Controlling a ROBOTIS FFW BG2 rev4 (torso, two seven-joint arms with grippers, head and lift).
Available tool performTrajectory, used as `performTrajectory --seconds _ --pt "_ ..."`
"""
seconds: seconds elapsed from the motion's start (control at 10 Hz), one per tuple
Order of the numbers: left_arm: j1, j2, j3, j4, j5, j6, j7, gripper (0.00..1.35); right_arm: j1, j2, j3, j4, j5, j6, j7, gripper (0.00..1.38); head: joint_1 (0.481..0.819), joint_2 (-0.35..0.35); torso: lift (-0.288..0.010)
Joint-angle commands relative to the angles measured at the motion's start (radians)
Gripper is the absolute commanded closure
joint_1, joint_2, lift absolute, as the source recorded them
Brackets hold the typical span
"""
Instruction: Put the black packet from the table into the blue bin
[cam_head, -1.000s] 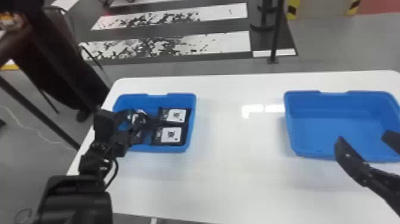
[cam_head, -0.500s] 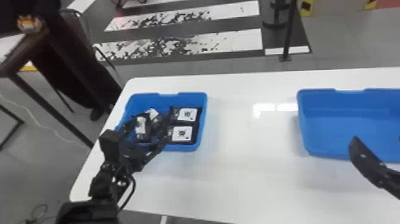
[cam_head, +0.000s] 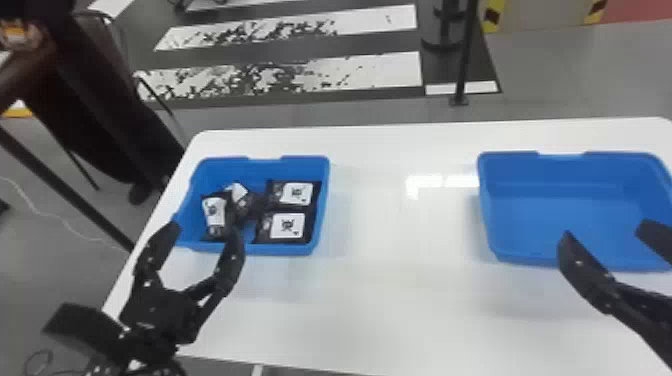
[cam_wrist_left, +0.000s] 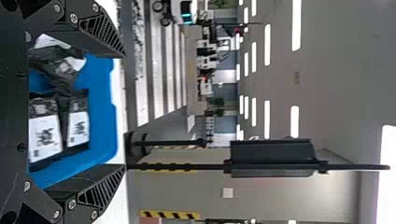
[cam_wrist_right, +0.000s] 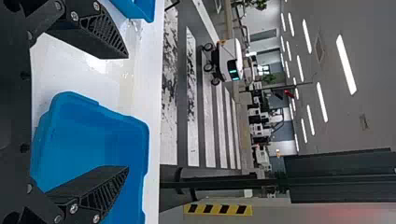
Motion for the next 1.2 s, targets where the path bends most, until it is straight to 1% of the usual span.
performTrajectory --seconds 0.0,0.1,0.2,0.3,0.6,0.8,0.9,1.0,1.1 --pt "0.071 -0.003 -0.024 -0.077 0.043 -0.058 0.031 0.21 0.000 0.001 -0.001 -0.007 0.001 0.000 0.001 0.17 0.695 0.190 -0.110" --pt "0.106 -0.003 -0.036 -0.089 0.049 -0.088 0.045 0.21 0.003 0.002 0.001 -0.009 0.003 0.000 0.001 0.17 0.695 0.190 -0.110" --pt "0.120 -0.003 -0.038 -0.101 0.049 -0.095 0.056 0.21 0.007 0.004 -0.001 -0.014 0.007 -0.003 0.001 0.17 0.695 0.187 -0.110" --pt "0.120 -0.003 -0.038 -0.116 0.049 -0.102 0.066 0.21 0.010 0.004 -0.001 -0.026 0.015 -0.003 0.003 0.17 0.695 0.184 -0.110" --pt "0.118 -0.003 -0.058 -0.116 0.063 -0.083 0.076 0.21 0.000 0.011 -0.001 -0.044 0.036 -0.025 0.010 0.17 0.695 0.183 -0.110" --pt "0.128 -0.003 -0.058 -0.116 0.075 -0.083 0.085 0.21 0.005 0.011 -0.001 -0.080 0.032 -0.047 0.015 0.17 0.695 0.176 -0.110" --pt "0.106 -0.003 -0.074 -0.119 0.061 -0.090 0.083 0.21 0.030 0.011 -0.021 -0.098 0.023 -0.047 0.017 0.17 0.695 0.181 -0.110" --pt "0.108 -0.003 -0.080 -0.119 0.077 -0.090 0.083 0.21 0.027 0.008 -0.025 -0.110 0.044 -0.047 0.018 0.17 0.695 0.180 -0.110" --pt "0.111 -0.003 -0.080 -0.119 0.075 -0.088 0.085 0.21 0.020 0.010 -0.025 -0.110 0.048 -0.047 0.018 0.17 0.695 0.163 -0.110"
